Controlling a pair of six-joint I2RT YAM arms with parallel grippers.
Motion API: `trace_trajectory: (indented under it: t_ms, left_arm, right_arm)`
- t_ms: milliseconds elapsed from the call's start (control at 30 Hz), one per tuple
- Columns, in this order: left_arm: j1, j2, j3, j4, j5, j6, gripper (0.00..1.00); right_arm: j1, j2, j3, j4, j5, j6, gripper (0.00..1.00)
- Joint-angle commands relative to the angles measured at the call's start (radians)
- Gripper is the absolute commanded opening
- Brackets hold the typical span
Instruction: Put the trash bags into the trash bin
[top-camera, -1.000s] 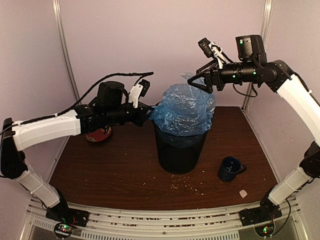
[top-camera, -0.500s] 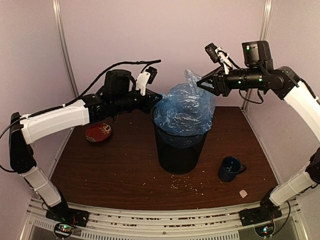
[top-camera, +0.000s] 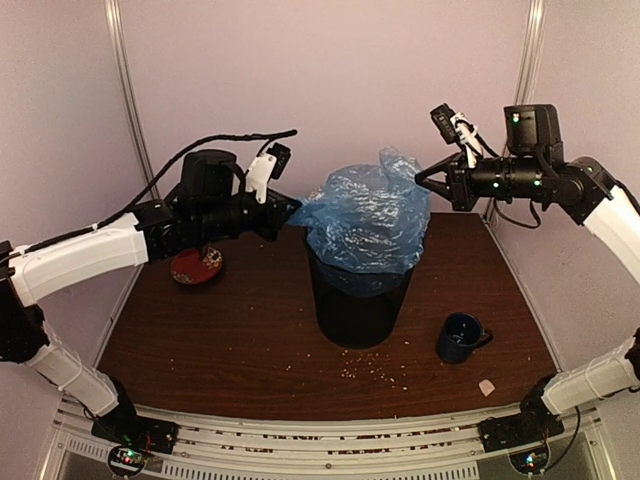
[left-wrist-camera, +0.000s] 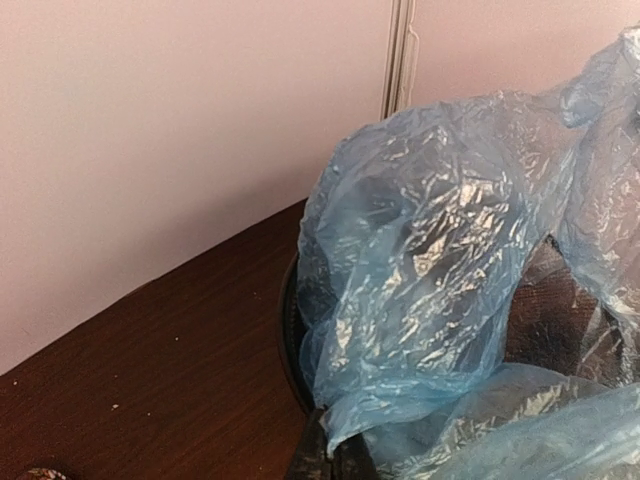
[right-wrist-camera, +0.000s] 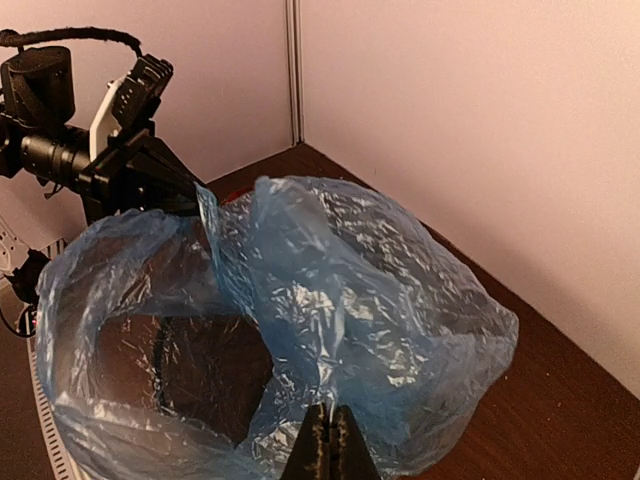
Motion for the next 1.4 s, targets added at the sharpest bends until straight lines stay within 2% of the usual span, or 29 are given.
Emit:
trace_trajectory:
  t_ms: [0, 167, 333, 467, 667, 933, 1133, 1167, 1233, 1300, 1367]
  left_arm:
    - [-0.002, -0.115, -0.066, -0.013, 0.047, -0.044, 0.00]
    - [-0.010, -0.215, -0.191, -0.009, 0.180, -0.124, 0.00]
    - [-0.025, -0.278, -0.356, 0.045, 0.216, -0.176, 0.00]
    - [-0.027, -0.282, -0.450, 0.112, 0.190, -0.222, 0.00]
    - [-0.028, -0.252, -0.528, 0.262, 0.114, -0.253, 0.00]
    - [-0.028, -0.159, -0.606, 0.518, -0.110, -0.228, 0.00]
    - [-0.028, -0.073, -0.630, 0.653, -0.099, -0.214, 0.00]
    - [-0.030, -0.076, -0.629, 0.652, -0.094, -0.211, 0.01]
    - [-0.037, -0.111, -0.635, 0.629, -0.102, -0.204, 0.10]
    - [-0.041, -0.181, -0.652, 0.579, -0.120, -0.203, 0.21]
    - [-0.044, -0.263, -0.673, 0.522, -0.127, -0.201, 0.37]
  right_arm:
    - [-0.019, -0.142, -0.152, 0.099, -0.060, 0.001, 0.00]
    - [-0.037, -0.273, -0.331, 0.099, -0.186, -0.061, 0.00]
    - [-0.037, -0.323, -0.478, 0.018, -0.291, -0.182, 0.00]
    - [-0.041, -0.385, -0.576, 0.074, -0.221, -0.189, 0.00]
    - [-0.065, -0.376, -0.664, 0.142, -0.157, -0.197, 0.00]
    - [-0.099, -0.272, -0.727, 0.297, -0.027, -0.165, 0.00]
    - [-0.116, -0.202, -0.749, 0.347, -0.045, -0.168, 0.00]
    - [-0.118, -0.207, -0.744, 0.330, -0.059, -0.178, 0.00]
    - [-0.120, -0.251, -0.749, 0.310, -0.072, -0.195, 0.04]
    - [-0.126, -0.315, -0.768, 0.304, -0.060, -0.197, 0.13]
    - [-0.128, -0.377, -0.773, 0.262, -0.042, -0.207, 0.23]
